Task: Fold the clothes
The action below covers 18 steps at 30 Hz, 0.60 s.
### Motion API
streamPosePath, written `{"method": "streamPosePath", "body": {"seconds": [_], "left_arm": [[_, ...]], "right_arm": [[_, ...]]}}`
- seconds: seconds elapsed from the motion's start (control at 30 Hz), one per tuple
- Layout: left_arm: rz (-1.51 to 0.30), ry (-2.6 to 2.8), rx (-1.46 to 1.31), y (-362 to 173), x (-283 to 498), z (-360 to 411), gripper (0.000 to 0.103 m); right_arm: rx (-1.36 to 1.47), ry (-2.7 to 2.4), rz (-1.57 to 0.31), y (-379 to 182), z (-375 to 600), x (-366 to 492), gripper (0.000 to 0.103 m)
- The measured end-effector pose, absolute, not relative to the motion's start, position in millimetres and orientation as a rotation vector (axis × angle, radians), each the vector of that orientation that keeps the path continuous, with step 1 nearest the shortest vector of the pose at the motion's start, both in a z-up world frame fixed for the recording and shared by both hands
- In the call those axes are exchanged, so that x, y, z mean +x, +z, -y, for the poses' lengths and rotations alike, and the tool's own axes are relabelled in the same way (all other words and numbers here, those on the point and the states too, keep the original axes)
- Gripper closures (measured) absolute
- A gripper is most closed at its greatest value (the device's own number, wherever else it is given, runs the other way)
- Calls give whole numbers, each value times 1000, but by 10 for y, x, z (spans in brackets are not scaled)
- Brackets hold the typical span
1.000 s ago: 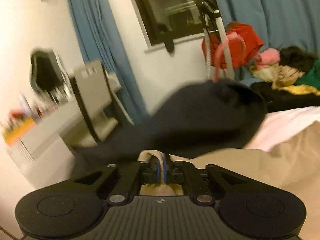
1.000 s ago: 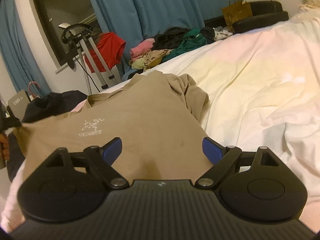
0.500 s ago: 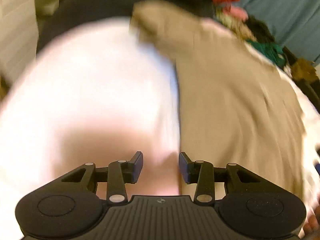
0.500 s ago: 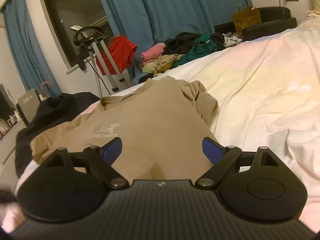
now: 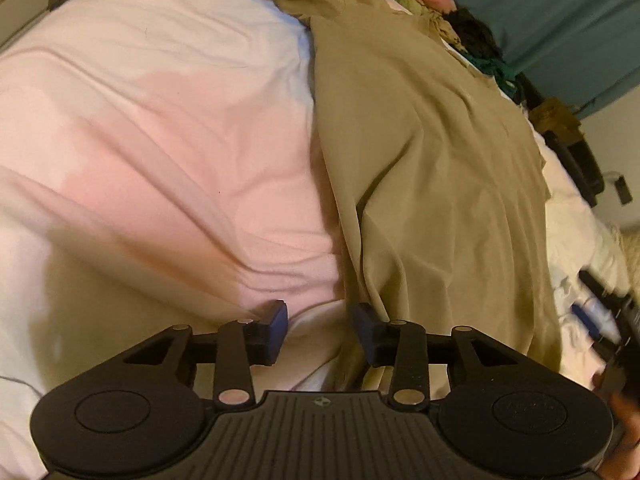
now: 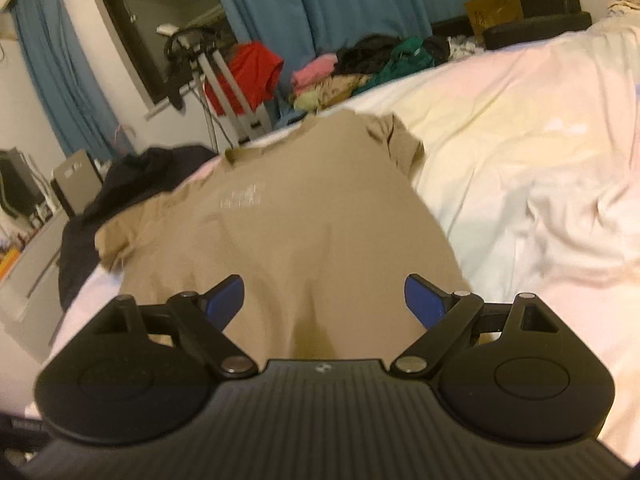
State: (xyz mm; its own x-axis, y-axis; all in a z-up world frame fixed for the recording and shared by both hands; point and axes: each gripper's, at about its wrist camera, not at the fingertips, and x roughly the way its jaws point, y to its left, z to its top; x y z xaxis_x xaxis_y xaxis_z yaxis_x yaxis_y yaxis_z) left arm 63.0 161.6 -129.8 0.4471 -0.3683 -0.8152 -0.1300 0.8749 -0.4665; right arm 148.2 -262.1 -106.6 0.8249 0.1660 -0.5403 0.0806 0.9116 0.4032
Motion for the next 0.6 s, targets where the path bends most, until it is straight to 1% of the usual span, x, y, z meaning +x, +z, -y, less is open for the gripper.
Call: {"method": "streamPosePath", "body": {"seconds": [0.1, 0.23, 0.4, 0.5, 0.6], "left_arm": [[-1065, -167, -559, -1250, 699, -1712, 61], [-998, -178, -694, -1227, 769, -1782, 61], [-951, -144, -768, -1418, 999, -1686, 61], [-970, -120, -748, -1494, 1070, -1650, 74], [-963, -111, -813, -1537, 1080, -1679, 76]], "right_arm": [[444, 72, -652, -1152, 2554, 1429, 15], [433, 83, -680, -1197, 2481, 1404, 15], [419, 73, -683, -1214, 2468, 1435, 15], [428, 71, -698, -1250, 2485, 1449, 15], [448, 68, -710, -1280, 2499, 1471, 15]]}}
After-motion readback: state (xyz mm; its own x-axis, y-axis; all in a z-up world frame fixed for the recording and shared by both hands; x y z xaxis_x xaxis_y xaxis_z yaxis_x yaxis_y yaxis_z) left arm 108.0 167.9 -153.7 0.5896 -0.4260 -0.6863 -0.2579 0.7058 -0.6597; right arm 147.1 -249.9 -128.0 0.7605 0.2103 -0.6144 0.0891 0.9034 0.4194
